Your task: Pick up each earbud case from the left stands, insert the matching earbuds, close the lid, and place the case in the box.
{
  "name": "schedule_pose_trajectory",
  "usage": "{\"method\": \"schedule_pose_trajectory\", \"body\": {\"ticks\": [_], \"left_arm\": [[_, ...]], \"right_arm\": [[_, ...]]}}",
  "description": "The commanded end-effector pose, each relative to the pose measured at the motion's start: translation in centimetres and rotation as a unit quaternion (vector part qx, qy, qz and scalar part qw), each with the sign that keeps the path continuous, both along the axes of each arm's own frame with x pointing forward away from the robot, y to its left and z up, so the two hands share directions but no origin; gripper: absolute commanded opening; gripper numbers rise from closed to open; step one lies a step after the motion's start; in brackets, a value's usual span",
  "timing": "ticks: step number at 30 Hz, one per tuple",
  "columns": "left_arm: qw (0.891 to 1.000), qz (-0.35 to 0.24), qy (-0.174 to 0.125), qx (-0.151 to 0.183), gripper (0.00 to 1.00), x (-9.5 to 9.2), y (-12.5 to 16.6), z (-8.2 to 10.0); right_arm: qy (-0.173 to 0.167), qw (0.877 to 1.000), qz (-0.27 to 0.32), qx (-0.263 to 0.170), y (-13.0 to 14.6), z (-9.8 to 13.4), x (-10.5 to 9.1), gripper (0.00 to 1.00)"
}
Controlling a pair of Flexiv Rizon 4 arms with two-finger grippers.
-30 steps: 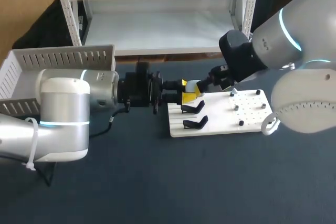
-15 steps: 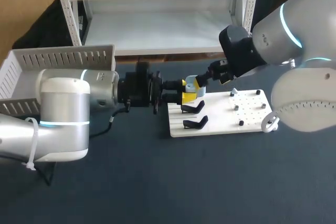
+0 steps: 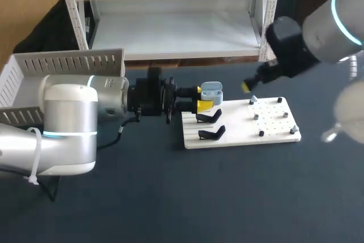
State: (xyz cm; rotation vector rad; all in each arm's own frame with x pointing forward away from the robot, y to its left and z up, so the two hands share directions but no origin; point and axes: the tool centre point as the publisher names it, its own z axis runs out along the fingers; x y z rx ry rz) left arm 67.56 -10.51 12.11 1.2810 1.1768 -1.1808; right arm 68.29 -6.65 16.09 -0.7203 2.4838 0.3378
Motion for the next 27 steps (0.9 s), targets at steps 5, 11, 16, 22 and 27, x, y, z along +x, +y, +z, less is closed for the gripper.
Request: {"method": "schedule_pose_trajectory", "body": {"ticks": [5,11,16,22,27], "left_arm": [[1.0,-0.001,0.0,-0.002,0.0,0.0,0.0,-0.1],[1.0,-0.001,0.0,-0.002,0.0,0.0,0.0,-0.1],[1.0,-0.001,0.0,-0.002,0.0,0.0,0.0,-0.1],[1.0,-0.001,0.0,-0.002,0.0,0.0,0.0,-0.1],[1.0,-0.001,0.0,-0.002,0.0,0.0,0.0,-0.1]], "right_arm": [[0.003,0.977,-0.123,-0.177,-5.4,-1.2,-2.6,1.0],[0.024,0.966,-0.14,-0.217,-6.4,-3.5,-3.4,1.0],[0.045,0.963,-0.139,-0.228,-6.6,-5.6,-4.0,1.0],[0.062,0.958,-0.143,-0.239,-7.3,-8.0,-4.3,0.72],[0.078,0.959,-0.147,-0.228,-7.9,-9.4,-4.3,0.53]]}}
